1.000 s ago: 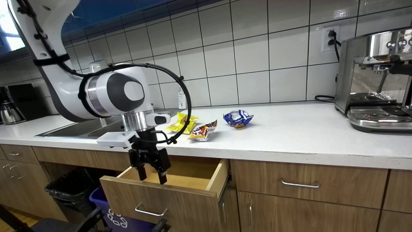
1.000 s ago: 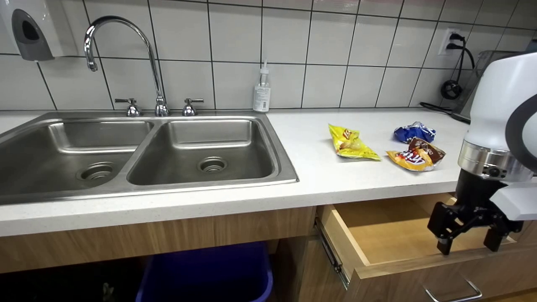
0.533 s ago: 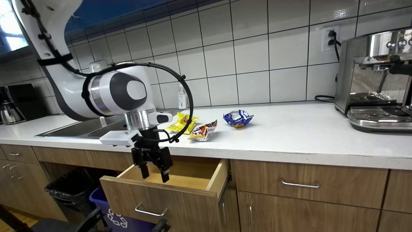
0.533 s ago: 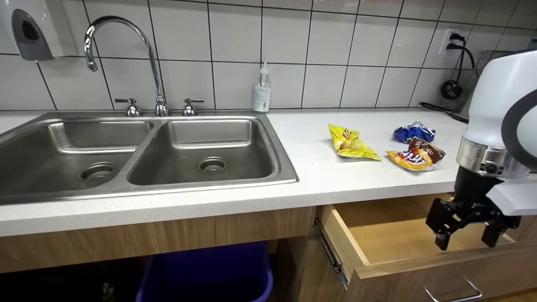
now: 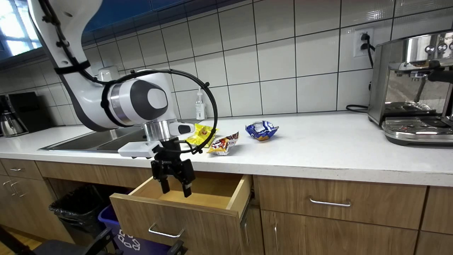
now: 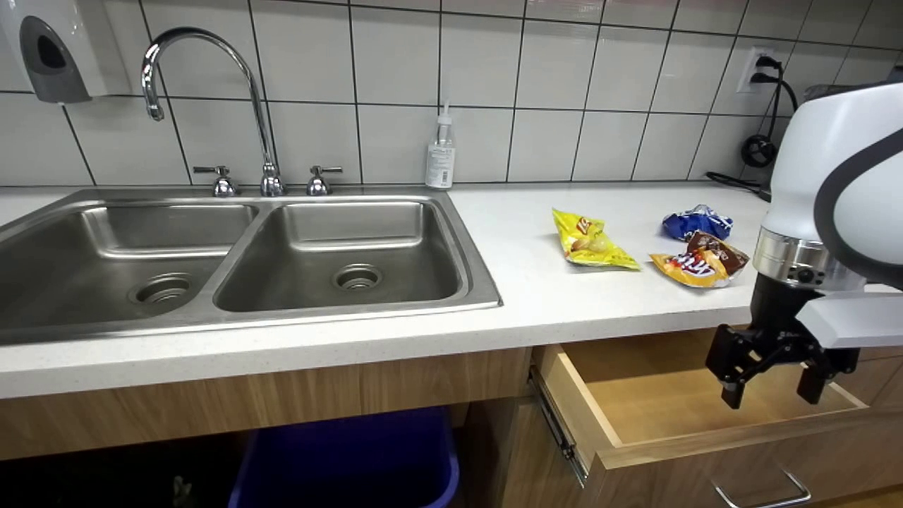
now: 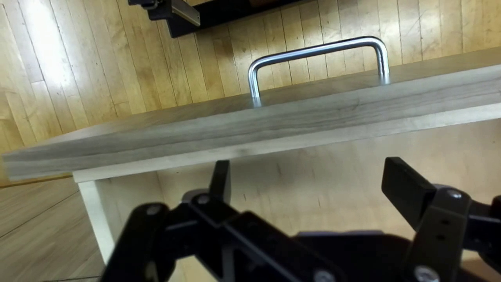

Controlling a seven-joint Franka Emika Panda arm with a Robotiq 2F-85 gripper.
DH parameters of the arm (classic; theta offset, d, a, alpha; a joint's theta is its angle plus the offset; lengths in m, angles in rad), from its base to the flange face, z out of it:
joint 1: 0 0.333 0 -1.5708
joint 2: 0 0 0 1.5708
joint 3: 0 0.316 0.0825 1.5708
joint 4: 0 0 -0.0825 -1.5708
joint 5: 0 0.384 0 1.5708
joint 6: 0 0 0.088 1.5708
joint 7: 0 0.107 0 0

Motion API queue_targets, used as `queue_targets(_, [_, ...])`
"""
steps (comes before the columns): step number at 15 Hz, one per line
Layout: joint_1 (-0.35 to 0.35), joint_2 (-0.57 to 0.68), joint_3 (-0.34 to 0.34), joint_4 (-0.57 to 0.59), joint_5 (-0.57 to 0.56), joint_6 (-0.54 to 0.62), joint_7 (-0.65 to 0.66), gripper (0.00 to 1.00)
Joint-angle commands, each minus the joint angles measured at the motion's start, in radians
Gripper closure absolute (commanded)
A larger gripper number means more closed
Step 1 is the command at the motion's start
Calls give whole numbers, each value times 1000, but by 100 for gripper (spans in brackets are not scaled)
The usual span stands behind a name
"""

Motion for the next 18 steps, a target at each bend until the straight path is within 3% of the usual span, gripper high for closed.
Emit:
queue_targets(1, [-2,40,-2,49,-2,-42,18,0])
queue_targets(18, [10,90,-10,48,15,-49,8,0])
